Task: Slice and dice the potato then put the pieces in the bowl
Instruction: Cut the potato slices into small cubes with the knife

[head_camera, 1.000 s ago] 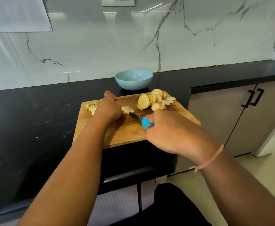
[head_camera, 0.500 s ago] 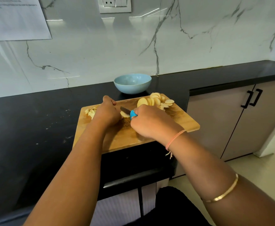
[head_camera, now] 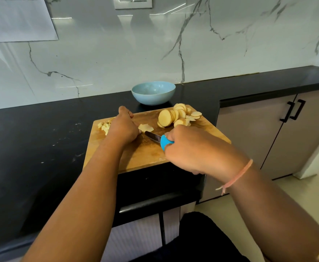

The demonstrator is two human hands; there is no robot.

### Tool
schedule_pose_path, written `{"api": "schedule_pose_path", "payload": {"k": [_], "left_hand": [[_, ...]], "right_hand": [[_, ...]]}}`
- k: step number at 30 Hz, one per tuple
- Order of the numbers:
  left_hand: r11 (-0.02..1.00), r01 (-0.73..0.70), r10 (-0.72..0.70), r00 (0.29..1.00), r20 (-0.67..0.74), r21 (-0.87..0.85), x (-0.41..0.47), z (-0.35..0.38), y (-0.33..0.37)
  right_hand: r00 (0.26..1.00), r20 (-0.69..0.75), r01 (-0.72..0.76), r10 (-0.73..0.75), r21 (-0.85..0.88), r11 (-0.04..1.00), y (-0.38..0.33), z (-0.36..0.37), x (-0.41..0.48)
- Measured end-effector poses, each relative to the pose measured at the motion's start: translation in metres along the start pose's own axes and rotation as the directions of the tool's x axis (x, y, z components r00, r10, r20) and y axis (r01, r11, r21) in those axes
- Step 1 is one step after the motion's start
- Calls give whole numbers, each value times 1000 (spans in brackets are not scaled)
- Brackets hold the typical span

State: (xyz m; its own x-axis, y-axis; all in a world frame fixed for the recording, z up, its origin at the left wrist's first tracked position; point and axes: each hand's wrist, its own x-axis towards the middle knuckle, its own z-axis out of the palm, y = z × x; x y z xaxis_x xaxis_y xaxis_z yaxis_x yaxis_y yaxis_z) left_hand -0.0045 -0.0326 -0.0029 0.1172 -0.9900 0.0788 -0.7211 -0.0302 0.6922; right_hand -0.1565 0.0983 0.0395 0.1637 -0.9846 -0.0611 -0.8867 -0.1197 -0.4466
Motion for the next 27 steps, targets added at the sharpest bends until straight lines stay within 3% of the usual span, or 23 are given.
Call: {"api": "schedule_pose_path", "payload": {"k": [7,15,21,27], "left_hand": [[993,-96,87,988,127,68,-4,-1,2],[981,-147,125,979,158,131,0,-4,-1],[949,-264,215,943,255,175,6,-15,-7],[866,-318,231,939,255,385,11,-14,-13]], "right_hand": [[991,-109,-66,72,63,996,17,0,-3],[989,-123,-79,82,35,996,12,9,9],[989,-118,-83,86,33,996,13,9,14],[988,-121,-92,97,51,994,16,9,17]]}}
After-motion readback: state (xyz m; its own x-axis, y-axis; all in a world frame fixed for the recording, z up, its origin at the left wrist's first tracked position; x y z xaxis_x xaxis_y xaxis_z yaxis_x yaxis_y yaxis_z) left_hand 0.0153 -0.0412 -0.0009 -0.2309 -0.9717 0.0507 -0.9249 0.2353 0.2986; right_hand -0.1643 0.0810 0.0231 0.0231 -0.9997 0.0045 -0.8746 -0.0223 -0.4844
